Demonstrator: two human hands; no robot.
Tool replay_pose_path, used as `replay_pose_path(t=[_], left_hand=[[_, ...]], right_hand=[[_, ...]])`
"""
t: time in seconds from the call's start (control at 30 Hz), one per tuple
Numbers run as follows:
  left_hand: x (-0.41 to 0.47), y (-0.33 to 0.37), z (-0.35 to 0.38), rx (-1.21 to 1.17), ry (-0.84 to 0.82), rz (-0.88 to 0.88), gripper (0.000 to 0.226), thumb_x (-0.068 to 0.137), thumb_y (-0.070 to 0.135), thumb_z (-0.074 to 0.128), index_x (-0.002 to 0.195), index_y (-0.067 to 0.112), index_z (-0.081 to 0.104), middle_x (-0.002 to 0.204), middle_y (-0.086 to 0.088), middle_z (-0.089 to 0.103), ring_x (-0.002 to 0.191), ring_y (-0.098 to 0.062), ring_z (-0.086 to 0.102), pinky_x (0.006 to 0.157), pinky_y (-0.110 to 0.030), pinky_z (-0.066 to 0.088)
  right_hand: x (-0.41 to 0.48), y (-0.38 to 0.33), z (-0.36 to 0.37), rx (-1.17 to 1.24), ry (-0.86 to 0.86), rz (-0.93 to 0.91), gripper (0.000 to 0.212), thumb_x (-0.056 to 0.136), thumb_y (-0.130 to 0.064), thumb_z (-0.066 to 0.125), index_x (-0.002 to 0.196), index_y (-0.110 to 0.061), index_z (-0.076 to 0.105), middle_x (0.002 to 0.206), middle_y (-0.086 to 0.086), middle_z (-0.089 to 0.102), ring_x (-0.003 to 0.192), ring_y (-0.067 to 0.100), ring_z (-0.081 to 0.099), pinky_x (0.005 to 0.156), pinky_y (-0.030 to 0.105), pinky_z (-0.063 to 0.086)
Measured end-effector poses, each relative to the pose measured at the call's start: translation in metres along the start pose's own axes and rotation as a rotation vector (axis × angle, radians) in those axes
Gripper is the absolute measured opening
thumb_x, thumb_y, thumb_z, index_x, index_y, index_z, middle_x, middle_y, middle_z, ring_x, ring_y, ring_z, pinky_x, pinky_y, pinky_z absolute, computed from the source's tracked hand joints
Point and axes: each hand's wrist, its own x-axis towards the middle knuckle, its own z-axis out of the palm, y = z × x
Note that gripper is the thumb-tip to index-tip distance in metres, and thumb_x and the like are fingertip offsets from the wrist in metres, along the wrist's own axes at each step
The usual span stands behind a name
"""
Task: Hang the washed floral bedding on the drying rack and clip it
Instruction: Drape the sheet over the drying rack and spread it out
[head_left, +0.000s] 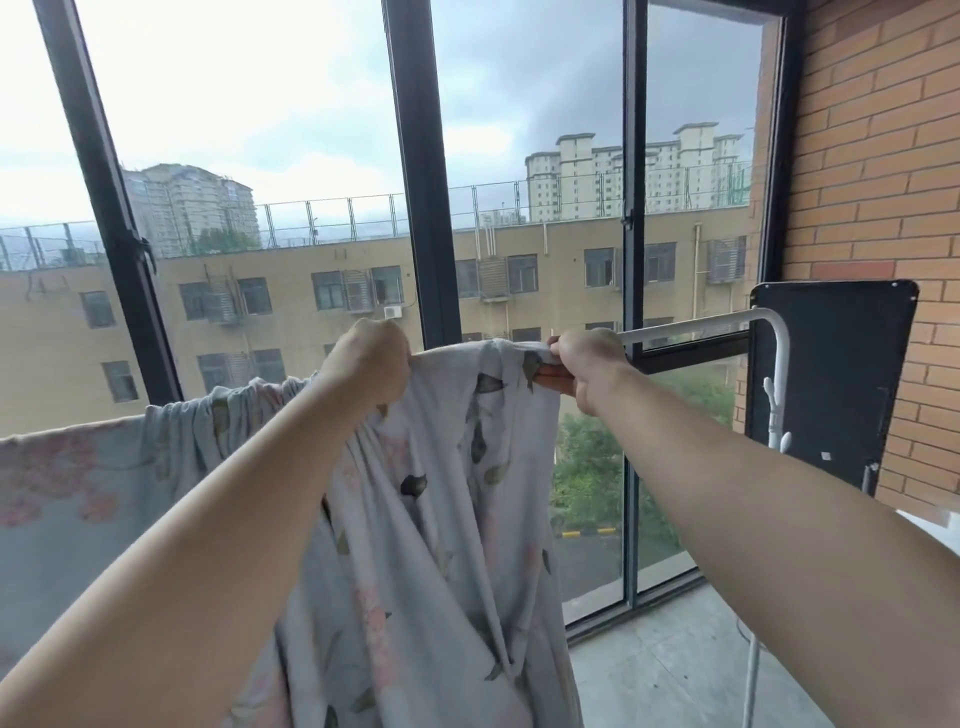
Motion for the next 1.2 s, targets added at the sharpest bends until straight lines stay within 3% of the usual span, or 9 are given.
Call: replay_pose_path(t=[0.13, 0.27, 0.4, 0.57, 0.73, 0.87, 0.93, 1.03, 1.2], left_hand=[[-0.003, -0.009, -0.029, 0.429, -0.120, -0.271, 0.025, 0.091, 0.010, 0.062, 0.114, 0.001, 0.067, 0.105, -0.016, 0.065, 0.080, -0.028, 0.058, 0.039, -0.030, 0.044], [-0.008, 0.023, -0.005, 0.163, 0.008, 0.051, 0.026, 0.096, 0.018, 0.051, 0.117, 0.011, 0.064, 0.114, -0.013, 0.067, 0.092, -0.028, 0.062, 0.067, -0.037, 0.050], [-0.017, 0.032, 0.024, -0.092, 0.028, 0.236, 0.033, 0.099, 0.053, 0.047, 0.111, 0.031, 0.069, 0.099, 0.001, 0.072, 0.089, -0.028, 0.068, 0.069, -0.035, 0.054], [-0.019, 0.023, 0.017, -0.108, 0.091, 0.091, 0.025, 0.098, 0.029, 0.056, 0.087, 0.015, 0.074, 0.076, -0.008, 0.067, 0.080, -0.034, 0.067, 0.060, -0.033, 0.046], [-0.018, 0.008, -0.018, 0.194, 0.118, -0.344, 0.028, 0.091, 0.000, 0.052, 0.117, 0.000, 0.063, 0.118, -0.020, 0.063, 0.113, -0.037, 0.058, 0.081, -0.045, 0.050], [-0.022, 0.027, -0.005, 0.114, 0.146, 0.021, 0.025, 0.088, 0.004, 0.052, 0.109, 0.007, 0.066, 0.105, -0.015, 0.067, 0.100, -0.034, 0.062, 0.077, -0.039, 0.047], [-0.023, 0.034, 0.011, -0.010, 0.112, 0.142, 0.022, 0.097, 0.024, 0.051, 0.110, 0.015, 0.066, 0.103, -0.011, 0.069, 0.094, -0.033, 0.065, 0.070, -0.037, 0.050], [-0.025, 0.033, 0.026, -0.074, 0.088, 0.174, 0.030, 0.098, 0.047, 0.054, 0.095, 0.022, 0.070, 0.091, -0.005, 0.071, 0.084, -0.032, 0.066, 0.065, -0.033, 0.046], [-0.021, 0.029, 0.011, -0.165, 0.126, 0.033, 0.030, 0.095, 0.025, 0.062, 0.073, 0.006, 0.067, 0.070, -0.014, 0.063, 0.077, -0.036, 0.066, 0.059, -0.031, 0.041]], right_hand=[[0.003, -0.006, -0.003, 0.035, 0.039, -0.023, 0.019, 0.091, 0.000, 0.049, 0.097, -0.001, 0.067, 0.091, 0.017, 0.068, 0.074, 0.027, 0.070, 0.058, 0.037, 0.062], [0.005, 0.003, -0.006, 0.007, -0.021, 0.032, 0.024, 0.091, 0.002, 0.041, 0.084, -0.005, 0.063, 0.094, 0.020, 0.072, 0.085, 0.034, 0.072, 0.069, 0.048, 0.063], [0.007, 0.008, -0.011, 0.007, -0.027, 0.049, 0.027, 0.094, 0.006, 0.039, 0.095, 0.000, 0.066, 0.096, 0.021, 0.071, 0.082, 0.033, 0.074, 0.064, 0.045, 0.063], [0.010, 0.009, -0.015, 0.017, 0.006, 0.028, 0.028, 0.097, 0.005, 0.041, 0.088, -0.002, 0.067, 0.094, 0.019, 0.071, 0.077, 0.029, 0.073, 0.063, 0.040, 0.063], [0.017, 0.006, -0.020, 0.048, 0.044, 0.033, 0.026, 0.095, 0.005, 0.042, 0.101, 0.002, 0.067, 0.092, 0.021, 0.071, 0.066, 0.028, 0.072, 0.056, 0.038, 0.062], [0.012, 0.010, -0.025, 0.006, -0.028, 0.055, 0.028, 0.093, 0.012, 0.041, 0.092, 0.002, 0.067, 0.087, 0.019, 0.069, 0.066, 0.026, 0.068, 0.058, 0.039, 0.062], [0.011, 0.012, -0.028, 0.008, -0.039, 0.062, 0.026, 0.089, 0.016, 0.043, 0.085, 0.003, 0.066, 0.085, 0.020, 0.067, 0.067, 0.026, 0.065, 0.065, 0.042, 0.063], [0.011, 0.012, -0.033, 0.007, -0.043, 0.057, 0.024, 0.087, 0.018, 0.046, 0.081, 0.005, 0.065, 0.080, 0.021, 0.064, 0.062, 0.024, 0.060, 0.063, 0.041, 0.062], [0.013, 0.010, -0.041, -0.007, -0.018, 0.032, 0.017, 0.091, 0.013, 0.055, 0.081, 0.003, 0.065, 0.083, 0.020, 0.069, 0.063, 0.026, 0.068, 0.050, 0.034, 0.059]])
